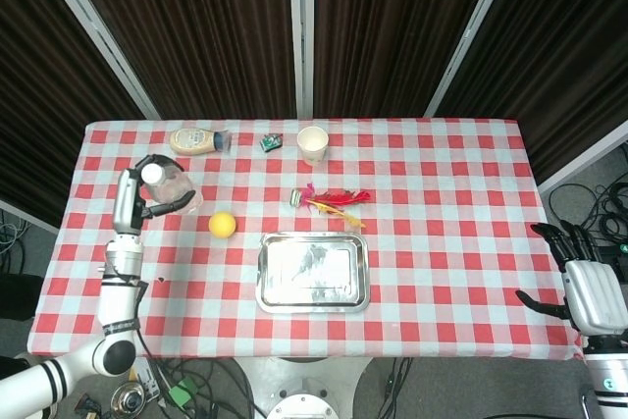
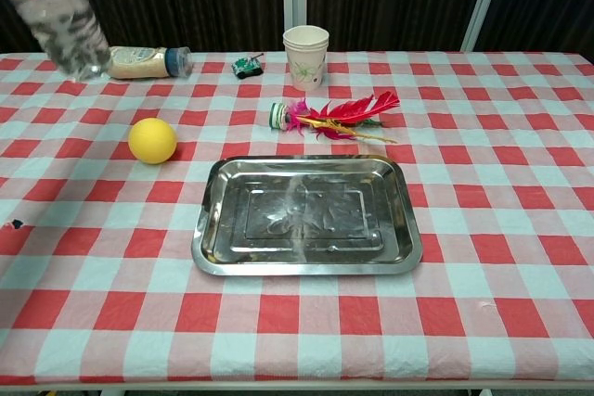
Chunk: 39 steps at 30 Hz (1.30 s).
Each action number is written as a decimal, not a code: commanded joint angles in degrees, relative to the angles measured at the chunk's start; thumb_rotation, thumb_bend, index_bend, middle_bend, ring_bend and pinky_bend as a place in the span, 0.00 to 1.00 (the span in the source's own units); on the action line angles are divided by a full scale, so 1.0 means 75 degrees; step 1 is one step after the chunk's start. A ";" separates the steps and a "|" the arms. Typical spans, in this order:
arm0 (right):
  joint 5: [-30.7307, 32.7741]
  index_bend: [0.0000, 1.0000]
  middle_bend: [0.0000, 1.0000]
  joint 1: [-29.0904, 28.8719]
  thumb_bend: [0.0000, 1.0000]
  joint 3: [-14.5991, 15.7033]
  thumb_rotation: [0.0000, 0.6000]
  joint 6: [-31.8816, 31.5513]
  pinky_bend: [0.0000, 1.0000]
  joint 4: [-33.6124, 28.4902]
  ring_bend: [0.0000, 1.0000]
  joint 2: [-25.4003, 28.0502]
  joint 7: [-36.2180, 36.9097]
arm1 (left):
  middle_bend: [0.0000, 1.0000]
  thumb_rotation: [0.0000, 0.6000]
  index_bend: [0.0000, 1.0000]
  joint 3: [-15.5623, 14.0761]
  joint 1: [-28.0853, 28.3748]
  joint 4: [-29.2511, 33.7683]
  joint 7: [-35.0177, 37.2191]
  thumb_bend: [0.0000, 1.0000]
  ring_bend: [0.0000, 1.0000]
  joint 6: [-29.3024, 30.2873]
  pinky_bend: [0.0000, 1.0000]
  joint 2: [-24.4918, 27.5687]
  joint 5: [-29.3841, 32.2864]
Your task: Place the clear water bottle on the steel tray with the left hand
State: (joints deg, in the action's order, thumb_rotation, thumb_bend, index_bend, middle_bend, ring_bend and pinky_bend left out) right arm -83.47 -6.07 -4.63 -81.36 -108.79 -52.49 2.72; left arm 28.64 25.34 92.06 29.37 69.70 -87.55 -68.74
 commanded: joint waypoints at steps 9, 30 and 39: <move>0.0070 0.15 0.14 -0.0041 0.04 0.0003 1.00 0.0114 0.04 0.0043 0.00 0.0004 0.0031 | 0.59 1.00 0.55 -0.0596 -0.0302 -0.0344 0.0449 0.19 0.46 -0.0119 0.50 -0.0087 0.0399; 0.0058 0.15 0.14 -0.0089 0.04 0.0054 1.00 0.0238 0.04 0.0014 0.00 -0.0028 -0.0060 | 0.59 1.00 0.55 -0.0844 -0.0366 -0.0272 0.0875 0.19 0.46 -0.0053 0.50 0.0309 -0.0049; 0.0077 0.15 0.14 -0.0058 0.04 0.0027 1.00 0.0139 0.04 0.0014 0.00 -0.0037 -0.0122 | 0.59 1.00 0.55 -0.0849 0.0430 -0.0035 0.0397 0.19 0.46 -0.0617 0.50 -0.0629 0.0245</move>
State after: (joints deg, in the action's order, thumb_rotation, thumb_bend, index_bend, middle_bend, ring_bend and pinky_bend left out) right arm -82.91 -6.51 -4.41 -80.28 -108.69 -52.77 1.80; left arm 22.57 27.80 91.81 33.36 65.66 -91.58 -67.40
